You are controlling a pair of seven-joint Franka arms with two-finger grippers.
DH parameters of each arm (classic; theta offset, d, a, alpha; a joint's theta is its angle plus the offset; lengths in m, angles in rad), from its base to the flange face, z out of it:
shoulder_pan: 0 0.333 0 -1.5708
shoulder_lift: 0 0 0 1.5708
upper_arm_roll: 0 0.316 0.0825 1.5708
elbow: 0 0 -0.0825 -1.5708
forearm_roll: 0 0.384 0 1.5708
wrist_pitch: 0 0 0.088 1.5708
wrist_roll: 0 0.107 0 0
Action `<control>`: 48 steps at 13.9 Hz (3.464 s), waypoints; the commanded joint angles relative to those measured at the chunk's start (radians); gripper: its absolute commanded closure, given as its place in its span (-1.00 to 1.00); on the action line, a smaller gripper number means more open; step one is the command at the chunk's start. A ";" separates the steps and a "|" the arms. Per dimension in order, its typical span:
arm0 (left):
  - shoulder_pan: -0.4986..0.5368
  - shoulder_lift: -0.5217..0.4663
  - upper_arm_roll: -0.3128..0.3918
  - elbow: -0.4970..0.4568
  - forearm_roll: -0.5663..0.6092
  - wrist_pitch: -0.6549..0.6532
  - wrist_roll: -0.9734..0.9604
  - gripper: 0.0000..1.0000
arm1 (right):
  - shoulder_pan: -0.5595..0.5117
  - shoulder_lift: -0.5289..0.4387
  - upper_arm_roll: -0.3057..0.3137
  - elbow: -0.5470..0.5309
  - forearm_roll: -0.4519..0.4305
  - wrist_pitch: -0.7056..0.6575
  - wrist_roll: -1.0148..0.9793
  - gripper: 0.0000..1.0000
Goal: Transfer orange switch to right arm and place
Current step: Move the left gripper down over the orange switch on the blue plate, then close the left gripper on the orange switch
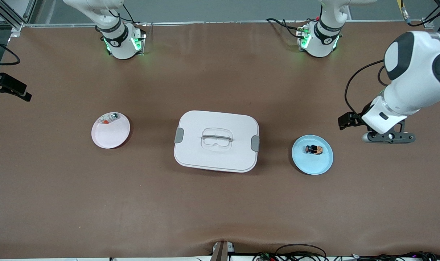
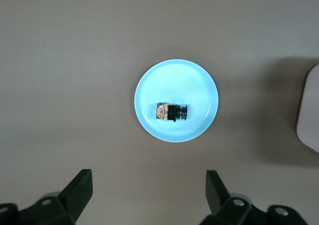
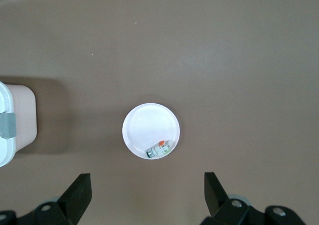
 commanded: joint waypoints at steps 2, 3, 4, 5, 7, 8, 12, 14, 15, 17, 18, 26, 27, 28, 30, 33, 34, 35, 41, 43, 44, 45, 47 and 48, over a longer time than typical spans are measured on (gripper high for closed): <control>-0.010 0.016 -0.011 -0.082 -0.019 0.110 -0.037 -1.00 | -0.007 -0.019 0.004 -0.013 0.003 -0.005 0.011 -1.00; -0.018 0.036 -0.011 -0.082 -0.019 0.124 -0.040 -1.00 | -0.007 -0.019 0.004 -0.013 0.003 -0.005 0.011 -1.00; -0.018 0.051 -0.012 -0.082 -0.019 0.136 -0.041 -1.00 | -0.007 -0.019 0.004 -0.013 0.005 -0.005 0.011 -1.00; -0.018 0.068 -0.013 -0.083 -0.019 0.146 -0.040 -1.00 | -0.007 -0.019 0.004 -0.014 0.003 -0.005 0.011 -1.00; -0.027 0.104 -0.014 -0.085 -0.019 0.175 -0.040 -1.00 | -0.007 -0.019 0.004 -0.014 0.003 -0.005 0.011 -1.00; -0.038 0.122 -0.014 -0.086 -0.018 0.190 -0.038 -1.00 | -0.007 -0.019 0.004 -0.014 0.005 -0.006 0.013 -1.00; -0.049 0.190 -0.014 -0.105 -0.005 0.296 -0.029 -1.00 | -0.007 -0.019 0.004 -0.014 0.005 -0.006 0.011 -1.00; -0.049 0.228 -0.014 -0.105 -0.004 0.317 -0.015 -1.00 | -0.007 -0.019 0.004 -0.014 0.005 -0.011 0.011 -1.00; -0.049 0.246 -0.014 -0.105 -0.002 0.327 -0.015 -1.00 | -0.007 -0.019 0.004 -0.014 0.005 -0.014 0.011 -1.00; -0.047 0.285 -0.014 -0.102 0.037 0.353 -0.015 -1.00 | -0.007 -0.019 0.004 -0.014 0.005 -0.016 0.011 -1.00; -0.044 0.294 -0.014 -0.103 0.044 0.362 -0.014 -1.00 | -0.007 -0.019 0.003 -0.014 0.005 -0.016 0.011 -1.00; -0.041 0.363 -0.014 -0.102 0.044 0.396 -0.011 -1.00 | -0.010 -0.019 0.001 -0.014 0.005 -0.023 0.011 -1.00; -0.041 0.372 -0.014 -0.102 0.045 0.396 -0.009 -1.00 | -0.010 -0.019 0.001 -0.016 0.005 -0.023 0.011 -1.00; -0.044 0.380 -0.014 -0.102 0.044 0.397 -0.007 -1.00 | -0.010 -0.019 0.001 -0.016 0.005 -0.023 0.011 -1.00; -0.042 0.381 -0.014 -0.102 0.045 0.400 -0.003 -1.00 | -0.010 -0.019 0.001 -0.014 0.005 -0.023 0.011 -1.00; -0.045 0.404 -0.013 -0.099 0.045 0.428 0.020 -1.00 | -0.015 -0.019 0.001 -0.016 0.006 -0.023 0.011 -1.00; -0.044 0.407 -0.013 -0.099 0.054 0.437 0.031 -1.00 | -0.015 -0.019 0.001 -0.016 0.006 -0.023 0.011 -1.00; -0.039 0.407 -0.013 -0.099 0.068 0.440 0.040 -1.00 | -0.015 -0.019 0.001 -0.016 0.009 -0.023 0.011 -1.00; -0.035 0.438 -0.014 -0.100 0.074 0.469 0.040 -1.00 | -0.016 -0.019 0.001 -0.016 0.011 -0.025 0.011 -1.00; -0.036 0.446 -0.014 -0.102 0.074 0.483 0.040 -1.00 | -0.016 -0.019 0.001 -0.016 0.011 -0.028 0.011 -1.00; -0.035 0.452 -0.014 -0.102 0.074 0.489 0.040 -1.00 | -0.016 -0.019 0.001 -0.016 0.011 -0.028 0.011 -1.00; -0.035 0.457 -0.014 -0.102 0.074 0.492 0.040 -1.00 | -0.016 -0.019 0.001 -0.016 0.011 -0.028 0.011 -1.00; -0.035 0.460 -0.013 -0.103 0.074 0.495 0.040 -1.00 | -0.016 -0.019 0.001 -0.016 0.011 -0.028 0.011 -1.00; -0.035 0.461 -0.014 -0.105 0.074 0.498 0.040 -1.00 | -0.016 -0.019 0.001 -0.016 0.011 -0.028 0.011 -1.00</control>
